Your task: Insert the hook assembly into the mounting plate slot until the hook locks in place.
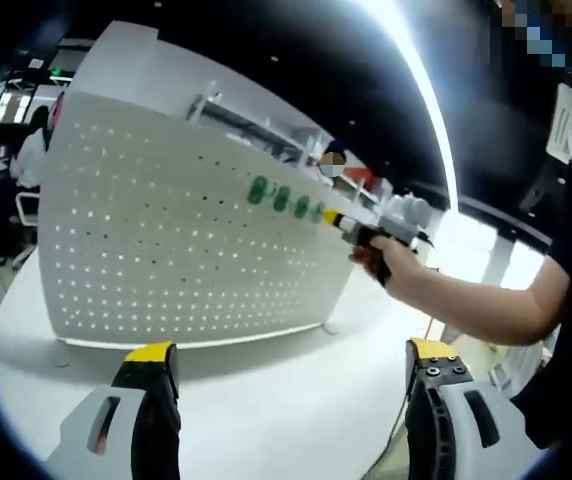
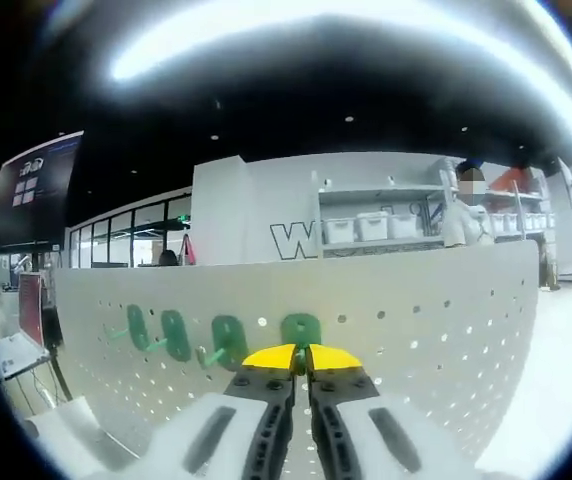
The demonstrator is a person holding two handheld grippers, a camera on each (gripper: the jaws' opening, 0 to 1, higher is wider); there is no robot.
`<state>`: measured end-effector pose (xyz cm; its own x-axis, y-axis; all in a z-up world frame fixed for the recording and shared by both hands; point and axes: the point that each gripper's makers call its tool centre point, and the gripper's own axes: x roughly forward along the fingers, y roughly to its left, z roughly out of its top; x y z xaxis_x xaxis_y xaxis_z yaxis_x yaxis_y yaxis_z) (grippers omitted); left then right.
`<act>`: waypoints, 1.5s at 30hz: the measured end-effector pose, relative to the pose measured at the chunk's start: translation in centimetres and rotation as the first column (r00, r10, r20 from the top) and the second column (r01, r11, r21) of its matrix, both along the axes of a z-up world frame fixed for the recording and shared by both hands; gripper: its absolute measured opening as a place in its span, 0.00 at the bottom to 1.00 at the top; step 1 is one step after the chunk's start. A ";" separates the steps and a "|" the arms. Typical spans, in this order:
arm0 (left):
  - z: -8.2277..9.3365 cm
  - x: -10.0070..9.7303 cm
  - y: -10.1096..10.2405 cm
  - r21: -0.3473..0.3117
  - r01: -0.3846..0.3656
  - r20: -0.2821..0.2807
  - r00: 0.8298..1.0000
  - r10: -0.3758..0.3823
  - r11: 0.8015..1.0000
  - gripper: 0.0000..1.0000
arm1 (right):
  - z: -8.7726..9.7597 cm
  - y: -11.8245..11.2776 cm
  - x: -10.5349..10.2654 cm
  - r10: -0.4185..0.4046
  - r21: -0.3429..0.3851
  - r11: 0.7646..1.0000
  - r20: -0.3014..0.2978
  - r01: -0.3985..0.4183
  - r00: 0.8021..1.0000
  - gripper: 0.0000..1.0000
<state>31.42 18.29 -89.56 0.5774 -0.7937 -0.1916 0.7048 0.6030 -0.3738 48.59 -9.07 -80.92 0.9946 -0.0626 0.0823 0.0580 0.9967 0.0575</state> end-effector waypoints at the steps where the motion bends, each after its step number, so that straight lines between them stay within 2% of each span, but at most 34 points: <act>1: 0.0 0.0 0.0 0.004 -0.001 0.000 1.000 0.001 1.000 0.95 | 0.0 0.1 -0.1 -0.002 0.007 1.000 0.001 0.002 1.000 0.01; 3: 0.0 -0.1 0.1 0.006 -0.004 0.000 1.000 0.004 1.000 0.96 | 0.1 0.0 -0.1 -0.003 0.019 1.000 -0.002 0.003 1.000 0.01; 6: -0.2 0.2 0.5 0.023 -0.018 0.008 1.000 0.017 1.000 0.97 | 1.9 0.2 -0.7 -0.012 0.011 1.000 0.043 0.012 0.999 0.01; 12: -0.1 0.3 0.8 0.026 -0.024 0.008 1.000 0.024 0.999 0.97 | 4.3 0.0 -1.6 -0.011 0.007 1.000 0.086 0.011 0.996 0.01; 17: -0.1 0.3 0.5 0.038 -0.022 0.021 1.000 0.022 0.999 0.98 | 4.8 -0.1 -2.6 0.000 0.014 1.000 0.087 -0.001 0.996 0.11; 19: -0.1 0.3 0.5 0.038 -0.019 0.021 1.000 0.019 0.999 0.98 | 4.2 -0.5 -2.9 0.000 0.022 1.000 0.065 -0.001 0.998 0.18; 23: -0.3 0.5 0.6 0.053 -0.027 0.024 0.999 0.026 0.998 1.00 | 2.9 -0.6 -4.0 0.011 0.027 1.000 0.034 -0.012 0.999 0.26; 26: -0.3 0.5 0.7 0.060 -0.029 0.023 0.999 0.028 0.998 1.00 | 1.1 -0.4 -4.9 0.023 0.014 1.000 -0.012 -0.023 1.000 0.31; 28: -0.2 0.5 0.7 0.068 -0.031 0.027 0.999 0.029 0.997 1.00 | 0.4 -0.1 -5.3 0.046 0.032 0.998 -0.010 -0.045 0.999 0.39; 29: -0.2 0.5 0.7 0.069 -0.031 0.027 0.999 0.029 0.997 1.00 | 0.1 0.3 -5.7 0.067 0.080 0.995 -0.002 -0.066 0.998 0.47; 31: -0.2 0.5 0.7 0.068 -0.033 0.026 0.999 0.031 0.997 1.00 | -1.0 0.4 -6.2 0.069 0.051 0.996 -0.032 -0.067 0.997 0.55; 34: -0.1 0.5 0.8 0.071 -0.040 0.029 0.999 0.038 0.997 1.00 | -2.2 0.7 -7.2 0.079 0.040 0.996 -0.065 -0.077 0.995 0.57; 41: -0.2 0.2 0.9 0.086 -0.041 0.029 0.999 0.038 0.995 1.00 | -4.5 1.3 -9.1 0.087 0.065 0.995 -0.109 -0.080 0.990 0.76; 45: -0.2 0.2 1.0 0.092 -0.044 0.031 0.999 0.042 0.995 1.00 | -6.3 2.2 -10.6 0.109 0.062 0.993 -0.150 -0.100 0.983 0.83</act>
<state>31.58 19.29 -89.71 0.6170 -0.7477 -0.2454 0.6873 0.6639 -0.2948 37.97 -6.82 -87.22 0.9965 0.0423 -0.0719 -0.0342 0.9933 0.1103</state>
